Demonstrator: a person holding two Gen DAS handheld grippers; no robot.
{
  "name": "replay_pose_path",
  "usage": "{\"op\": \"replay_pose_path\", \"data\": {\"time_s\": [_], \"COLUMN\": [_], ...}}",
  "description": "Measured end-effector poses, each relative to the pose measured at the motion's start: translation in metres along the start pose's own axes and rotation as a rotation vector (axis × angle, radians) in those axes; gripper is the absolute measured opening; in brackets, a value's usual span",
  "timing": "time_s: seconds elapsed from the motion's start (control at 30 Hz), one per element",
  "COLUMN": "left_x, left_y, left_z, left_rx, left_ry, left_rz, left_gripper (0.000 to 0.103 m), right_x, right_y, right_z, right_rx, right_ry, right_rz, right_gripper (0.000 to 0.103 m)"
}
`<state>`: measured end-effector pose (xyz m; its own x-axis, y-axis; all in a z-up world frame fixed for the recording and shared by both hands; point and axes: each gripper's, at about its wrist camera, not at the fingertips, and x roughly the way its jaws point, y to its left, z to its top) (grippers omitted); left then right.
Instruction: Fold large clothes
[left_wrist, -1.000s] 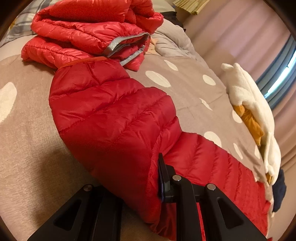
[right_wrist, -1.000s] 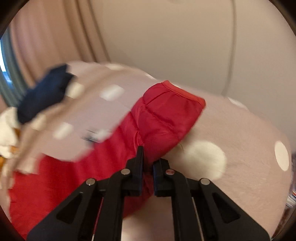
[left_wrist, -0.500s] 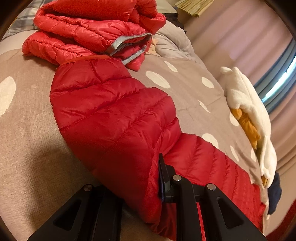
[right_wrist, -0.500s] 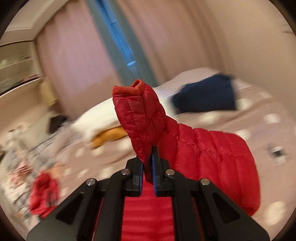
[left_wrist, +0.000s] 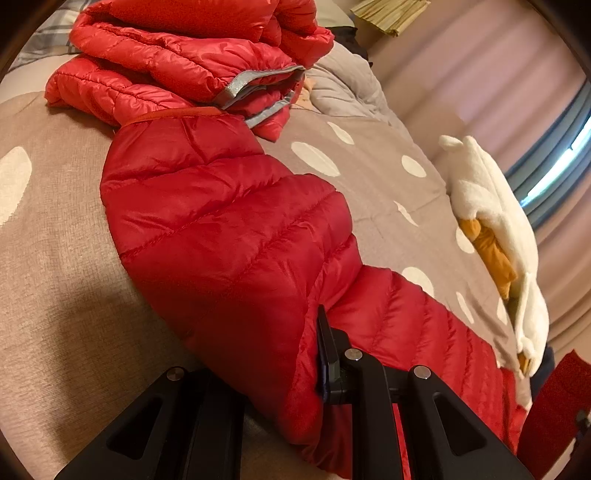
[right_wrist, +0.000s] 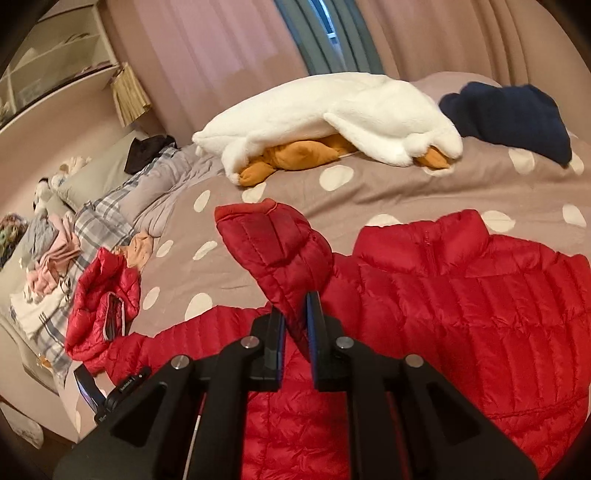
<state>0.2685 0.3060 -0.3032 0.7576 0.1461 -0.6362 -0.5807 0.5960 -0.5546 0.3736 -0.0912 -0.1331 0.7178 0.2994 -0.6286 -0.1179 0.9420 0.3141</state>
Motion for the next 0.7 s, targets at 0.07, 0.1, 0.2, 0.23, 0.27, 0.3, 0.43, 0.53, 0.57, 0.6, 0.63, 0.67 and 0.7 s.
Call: {"op": "replay_pose_path", "data": {"time_s": [0.07, 0.1, 0.2, 0.23, 0.27, 0.3, 0.43, 0.53, 0.57, 0.6, 0.63, 0.67, 0.7], "left_x": [0.000, 0.000, 0.000, 0.000, 0.000, 0.000, -0.001, -0.001, -0.001, -0.001, -0.001, -0.001, -0.001], "left_y": [0.000, 0.000, 0.000, 0.000, 0.000, 0.000, 0.001, 0.001, 0.001, 0.001, 0.001, 0.001, 0.001], "left_z": [0.000, 0.000, 0.000, 0.000, 0.000, 0.000, 0.000, 0.000, 0.000, 0.000, 0.000, 0.000, 0.000], "left_rx": [0.001, 0.001, 0.002, 0.001, 0.000, 0.000, -0.001, -0.001, -0.001, -0.001, -0.002, -0.002, -0.003], "left_ry": [0.000, 0.000, 0.000, 0.000, 0.000, 0.000, 0.000, 0.000, 0.000, 0.000, 0.000, 0.000, 0.000], "left_rz": [0.001, 0.001, 0.002, 0.001, 0.001, 0.000, -0.002, -0.002, -0.001, -0.002, -0.002, -0.003, -0.004], "left_gripper": [0.019, 0.019, 0.019, 0.019, 0.019, 0.019, 0.019, 0.019, 0.019, 0.019, 0.019, 0.019, 0.019], "right_x": [-0.004, -0.009, -0.023, -0.026, -0.030, -0.035, -0.048, -0.060, -0.063, -0.064, -0.067, -0.069, -0.072], "right_y": [0.002, 0.003, 0.007, 0.008, 0.008, 0.009, 0.007, -0.007, -0.014, -0.020, -0.033, -0.043, -0.055], "right_z": [0.000, 0.000, 0.006, 0.008, 0.008, 0.010, 0.014, 0.018, 0.020, 0.021, 0.024, 0.025, 0.026], "right_rx": [-0.001, -0.001, 0.003, 0.000, -0.002, -0.005, -0.025, -0.010, 0.000, 0.008, 0.030, 0.052, 0.105], "right_ry": [-0.011, -0.019, -0.038, -0.044, -0.051, -0.065, -0.103, -0.144, -0.150, -0.154, -0.157, -0.155, -0.151], "right_rz": [-0.007, -0.010, 0.003, 0.007, 0.005, -0.004, -0.039, -0.107, -0.140, -0.162, -0.198, -0.218, -0.243], "right_gripper": [0.016, 0.021, 0.037, 0.037, 0.038, 0.039, 0.041, 0.041, 0.041, 0.040, 0.040, 0.041, 0.041]}}
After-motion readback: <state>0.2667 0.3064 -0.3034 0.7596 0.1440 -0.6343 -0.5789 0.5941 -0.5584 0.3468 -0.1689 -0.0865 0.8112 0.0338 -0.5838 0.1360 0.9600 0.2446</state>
